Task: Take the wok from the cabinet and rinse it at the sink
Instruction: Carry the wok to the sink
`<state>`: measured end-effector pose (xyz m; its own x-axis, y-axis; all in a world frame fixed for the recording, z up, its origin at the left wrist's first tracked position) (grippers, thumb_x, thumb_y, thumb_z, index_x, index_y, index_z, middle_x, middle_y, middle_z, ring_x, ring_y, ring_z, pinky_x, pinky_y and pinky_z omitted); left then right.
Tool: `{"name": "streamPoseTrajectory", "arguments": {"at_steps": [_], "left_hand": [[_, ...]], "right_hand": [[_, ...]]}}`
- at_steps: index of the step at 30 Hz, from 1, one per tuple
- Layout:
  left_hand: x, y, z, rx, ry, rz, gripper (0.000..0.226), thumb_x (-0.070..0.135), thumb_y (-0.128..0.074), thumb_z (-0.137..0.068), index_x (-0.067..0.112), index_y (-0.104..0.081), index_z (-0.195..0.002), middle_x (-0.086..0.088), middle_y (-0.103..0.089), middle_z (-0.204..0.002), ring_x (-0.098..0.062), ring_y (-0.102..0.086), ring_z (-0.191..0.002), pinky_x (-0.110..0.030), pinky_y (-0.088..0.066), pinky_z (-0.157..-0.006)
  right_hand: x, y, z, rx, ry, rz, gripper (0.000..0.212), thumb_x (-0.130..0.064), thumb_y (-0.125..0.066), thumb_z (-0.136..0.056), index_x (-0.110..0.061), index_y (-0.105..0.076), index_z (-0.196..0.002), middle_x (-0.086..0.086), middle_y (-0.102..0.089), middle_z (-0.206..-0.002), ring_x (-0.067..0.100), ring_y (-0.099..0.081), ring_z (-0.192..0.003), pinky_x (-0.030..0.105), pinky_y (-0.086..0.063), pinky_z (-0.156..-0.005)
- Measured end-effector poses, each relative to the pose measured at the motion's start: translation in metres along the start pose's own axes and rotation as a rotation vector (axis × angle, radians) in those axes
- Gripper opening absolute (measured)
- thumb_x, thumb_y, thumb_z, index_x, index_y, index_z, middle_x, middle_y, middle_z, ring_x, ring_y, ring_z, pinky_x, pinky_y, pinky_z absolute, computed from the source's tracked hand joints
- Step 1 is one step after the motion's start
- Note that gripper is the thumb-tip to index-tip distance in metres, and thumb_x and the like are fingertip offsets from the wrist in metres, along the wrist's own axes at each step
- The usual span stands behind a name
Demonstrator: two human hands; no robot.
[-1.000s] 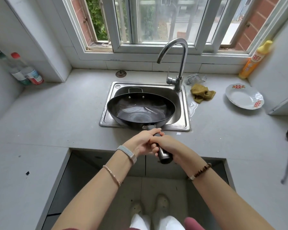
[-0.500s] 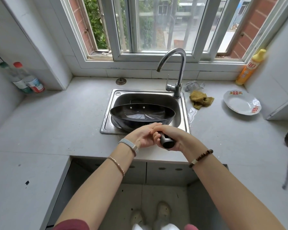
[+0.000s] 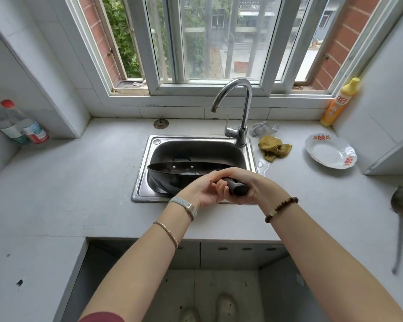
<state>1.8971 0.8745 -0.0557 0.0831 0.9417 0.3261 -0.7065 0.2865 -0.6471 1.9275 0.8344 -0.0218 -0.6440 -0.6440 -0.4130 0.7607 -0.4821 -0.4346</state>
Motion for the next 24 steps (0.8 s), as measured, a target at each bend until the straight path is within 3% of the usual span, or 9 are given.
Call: {"name": "streamPoseTrajectory", "arguments": {"at_steps": [3, 7, 10, 12, 14, 18, 22, 24], "left_hand": [[0.0, -0.004, -0.007, -0.022, 0.009, 0.012, 0.033, 0.028, -0.049, -0.099, -0.002, -0.052, -0.088, -0.007, -0.049, -0.064, -0.01, -0.05, -0.033, -0.018, -0.047, -0.036], [-0.002, -0.004, -0.006, -0.047, -0.007, -0.072, 0.026, 0.026, -0.053, -0.096, 0.002, -0.052, -0.086, -0.01, -0.054, -0.056, -0.014, -0.052, -0.038, -0.021, -0.048, -0.04], [-0.005, -0.003, -0.005, -0.108, -0.03, -0.127, 0.03, 0.031, -0.058, -0.093, 0.004, -0.059, -0.107, -0.01, -0.067, -0.073, -0.021, -0.067, -0.063, -0.03, -0.057, -0.06], [-0.006, -0.001, -0.008, -0.136, -0.052, -0.147, 0.044, 0.034, -0.058, -0.093, 0.004, -0.058, -0.125, -0.012, -0.071, -0.09, -0.025, -0.07, -0.084, -0.034, -0.057, -0.079], [-0.006, -0.002, -0.007, -0.153, -0.075, -0.161, 0.051, 0.037, -0.056, -0.094, 0.004, -0.053, -0.133, -0.013, -0.071, -0.093, -0.024, -0.07, -0.087, -0.033, -0.054, -0.086], [-0.007, -0.004, -0.006, -0.139, -0.095, -0.171, 0.051, 0.041, -0.049, -0.096, 0.005, -0.054, -0.131, -0.008, -0.071, -0.081, -0.02, -0.07, -0.078, -0.031, -0.056, -0.076], [-0.003, 0.013, -0.007, -0.032, -0.126, -0.329, 0.054, 0.048, -0.041, -0.098, 0.003, -0.057, -0.123, -0.016, -0.072, -0.105, -0.029, -0.069, -0.098, -0.038, -0.054, -0.087], [0.004, 0.026, -0.005, 0.066, -0.185, -0.488, 0.053, 0.047, -0.038, -0.1, 0.002, -0.06, -0.116, -0.016, -0.073, -0.104, -0.029, -0.07, -0.097, -0.038, -0.055, -0.086]], "right_hand": [[-0.006, 0.005, 0.004, 0.016, -0.017, 0.053, 0.016, -0.015, -0.063, -0.086, -0.003, -0.054, -0.084, 0.004, -0.056, -0.055, 0.006, -0.054, -0.04, 0.015, -0.047, -0.037], [-0.013, 0.013, 0.01, 0.066, 0.029, 0.26, 0.023, -0.026, -0.063, -0.088, -0.004, -0.058, -0.094, 0.005, -0.062, -0.064, 0.008, -0.057, -0.051, 0.016, -0.051, -0.046], [-0.02, 0.021, 0.018, 0.073, 0.142, 0.37, 0.037, -0.032, -0.067, -0.086, -0.003, -0.062, -0.108, 0.011, -0.066, -0.087, 0.016, -0.065, -0.074, 0.024, -0.057, -0.073], [-0.025, 0.031, 0.029, 0.152, 0.244, 0.516, 0.043, -0.038, -0.068, -0.085, -0.002, -0.065, -0.108, 0.011, -0.069, -0.086, 0.017, -0.068, -0.071, 0.026, -0.057, -0.067], [-0.027, 0.036, 0.037, 0.186, 0.354, 0.598, 0.044, -0.041, -0.066, -0.086, -0.004, -0.064, -0.11, 0.011, -0.071, -0.086, 0.019, -0.07, -0.073, 0.027, -0.056, -0.064], [-0.024, 0.04, 0.04, 0.178, 0.465, 0.562, 0.045, -0.043, -0.063, -0.087, -0.015, -0.057, -0.121, 0.013, -0.068, -0.103, 0.027, -0.073, -0.081, 0.031, -0.059, -0.067], [-0.026, 0.047, 0.036, 0.233, 0.492, 0.583, 0.044, -0.048, -0.057, -0.089, -0.018, -0.058, -0.122, 0.005, -0.064, -0.113, 0.023, -0.073, -0.088, 0.034, -0.061, -0.072], [-0.028, 0.053, 0.033, 0.262, 0.509, 0.579, 0.041, -0.048, -0.056, -0.09, -0.02, -0.062, -0.119, 0.006, -0.064, -0.114, 0.022, -0.072, -0.092, 0.033, -0.06, -0.073]]}}
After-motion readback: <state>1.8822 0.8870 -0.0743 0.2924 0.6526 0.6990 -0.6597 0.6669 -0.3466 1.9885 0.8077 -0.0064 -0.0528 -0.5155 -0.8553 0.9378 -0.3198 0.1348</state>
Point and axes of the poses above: each hand's wrist, its own z-axis away from the middle knuckle, its own y-axis out of the back of the hand, x = y × z, the point moved 8 cm from there along -z, towards the middle knuckle
